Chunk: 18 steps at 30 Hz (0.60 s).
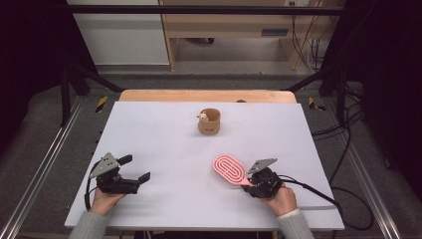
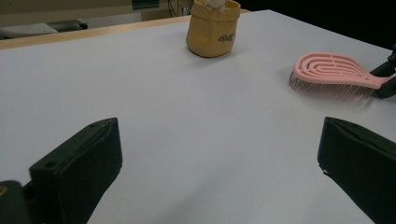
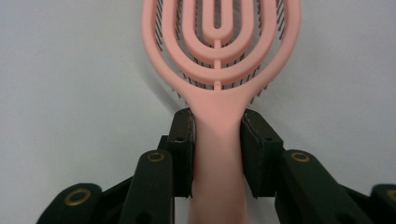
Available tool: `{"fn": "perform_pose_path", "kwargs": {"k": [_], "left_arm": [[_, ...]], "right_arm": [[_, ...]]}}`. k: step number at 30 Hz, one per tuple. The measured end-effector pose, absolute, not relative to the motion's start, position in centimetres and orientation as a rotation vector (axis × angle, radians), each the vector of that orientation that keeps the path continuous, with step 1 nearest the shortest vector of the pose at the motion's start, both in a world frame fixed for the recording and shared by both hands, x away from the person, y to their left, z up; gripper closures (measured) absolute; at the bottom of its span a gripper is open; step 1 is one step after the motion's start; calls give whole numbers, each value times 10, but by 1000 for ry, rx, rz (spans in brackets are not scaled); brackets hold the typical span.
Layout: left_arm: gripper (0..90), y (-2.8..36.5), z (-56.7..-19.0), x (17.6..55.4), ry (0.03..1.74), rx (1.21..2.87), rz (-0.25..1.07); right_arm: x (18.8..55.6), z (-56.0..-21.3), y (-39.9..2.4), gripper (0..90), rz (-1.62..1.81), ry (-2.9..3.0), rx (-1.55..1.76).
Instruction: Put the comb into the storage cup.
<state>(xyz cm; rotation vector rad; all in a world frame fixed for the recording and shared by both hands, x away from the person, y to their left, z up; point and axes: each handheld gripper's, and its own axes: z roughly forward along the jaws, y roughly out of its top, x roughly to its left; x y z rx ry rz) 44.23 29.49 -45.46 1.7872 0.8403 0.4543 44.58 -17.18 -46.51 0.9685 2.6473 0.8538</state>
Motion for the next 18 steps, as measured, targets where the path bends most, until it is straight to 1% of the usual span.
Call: {"fn": "perform_pose_path", "kwargs": {"k": [18], "left_arm": [[0, 295, -454, 442, 840, 1785, 455]], "right_arm": [[446, -463, -172, 699, 858, 2657, 1011]]}}
